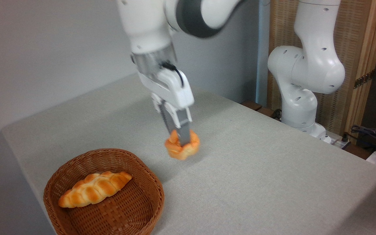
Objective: Put bread into the basket
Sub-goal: 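Lift the bun and carry it over the wicker basket, then lower the bun into the basket beside the braided roll and release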
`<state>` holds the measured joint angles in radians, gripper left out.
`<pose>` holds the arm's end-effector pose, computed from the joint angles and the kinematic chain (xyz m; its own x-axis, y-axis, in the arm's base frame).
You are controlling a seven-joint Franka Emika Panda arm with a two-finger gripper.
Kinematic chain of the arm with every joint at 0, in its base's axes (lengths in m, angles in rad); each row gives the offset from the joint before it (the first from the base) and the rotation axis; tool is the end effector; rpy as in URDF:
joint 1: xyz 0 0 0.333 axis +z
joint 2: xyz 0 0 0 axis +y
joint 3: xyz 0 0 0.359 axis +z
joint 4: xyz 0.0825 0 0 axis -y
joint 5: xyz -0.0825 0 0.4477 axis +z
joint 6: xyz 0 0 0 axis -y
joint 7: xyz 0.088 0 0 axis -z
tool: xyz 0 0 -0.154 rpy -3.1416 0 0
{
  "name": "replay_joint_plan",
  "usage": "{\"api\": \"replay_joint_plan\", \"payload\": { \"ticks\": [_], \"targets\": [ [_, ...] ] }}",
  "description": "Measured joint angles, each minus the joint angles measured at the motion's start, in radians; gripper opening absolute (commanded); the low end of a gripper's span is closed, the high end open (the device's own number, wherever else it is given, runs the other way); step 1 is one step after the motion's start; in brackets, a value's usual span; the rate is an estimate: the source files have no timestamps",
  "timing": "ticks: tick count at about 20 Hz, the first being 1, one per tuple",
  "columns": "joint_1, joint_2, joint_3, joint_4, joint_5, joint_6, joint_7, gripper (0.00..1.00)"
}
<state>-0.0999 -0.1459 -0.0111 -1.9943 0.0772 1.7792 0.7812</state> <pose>0.5575 -0.0521 0.4975 0.6102 -0.7855 -0.1029 -0.7900 -0.6131 -0.0047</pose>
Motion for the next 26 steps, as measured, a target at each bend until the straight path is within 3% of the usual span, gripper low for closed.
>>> {"api": "replay_joint_plan", "payload": {
  "ticks": [6,7,8,9,10,17,26],
  "targets": [
    [0.03,0.259,0.008,0.365,0.0,-0.027,-0.002,0.42],
    [0.039,0.293,0.008,0.403,0.0,-0.024,-0.002,0.49],
    [0.045,0.319,0.008,0.43,0.0,-0.015,-0.002,0.63],
    [0.05,0.342,0.008,0.45,0.0,0.006,-0.002,0.86],
    [0.051,0.36,0.008,0.461,0.0,0.029,-0.002,0.97],
    [0.049,0.464,-0.017,0.467,0.035,0.125,-0.023,1.0],
    [0.048,0.471,-0.025,0.477,0.039,0.126,-0.036,1.0]
  ]
}}
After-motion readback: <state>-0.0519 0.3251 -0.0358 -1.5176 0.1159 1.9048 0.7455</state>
